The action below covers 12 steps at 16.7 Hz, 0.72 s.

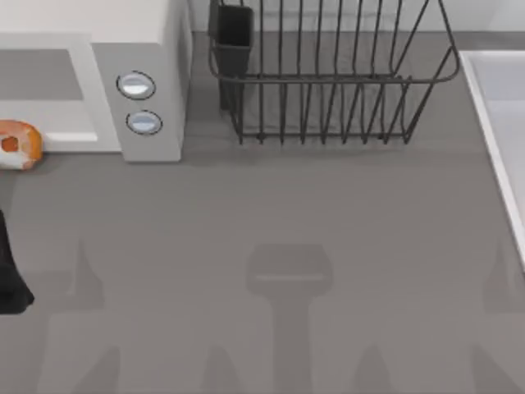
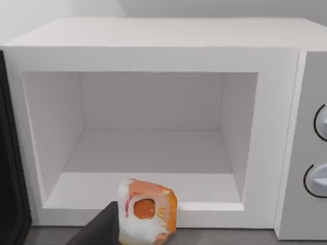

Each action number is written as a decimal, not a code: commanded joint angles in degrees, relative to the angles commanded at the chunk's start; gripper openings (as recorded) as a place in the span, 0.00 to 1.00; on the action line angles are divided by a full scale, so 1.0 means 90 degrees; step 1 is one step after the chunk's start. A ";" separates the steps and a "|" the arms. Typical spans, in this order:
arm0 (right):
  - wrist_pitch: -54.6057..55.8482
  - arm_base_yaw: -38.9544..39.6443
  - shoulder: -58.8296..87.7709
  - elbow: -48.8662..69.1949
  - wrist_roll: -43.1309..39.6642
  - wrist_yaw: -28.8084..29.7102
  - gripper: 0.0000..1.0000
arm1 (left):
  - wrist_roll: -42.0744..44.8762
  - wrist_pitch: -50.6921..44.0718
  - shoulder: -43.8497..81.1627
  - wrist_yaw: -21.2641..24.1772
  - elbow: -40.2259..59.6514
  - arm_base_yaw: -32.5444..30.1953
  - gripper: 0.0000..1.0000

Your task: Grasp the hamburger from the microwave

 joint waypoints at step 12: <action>0.0000 0.0000 0.0000 0.0000 0.0000 0.0000 1.00 | 0.0149 0.2668 0.4903 0.0378 0.1527 0.0311 1.00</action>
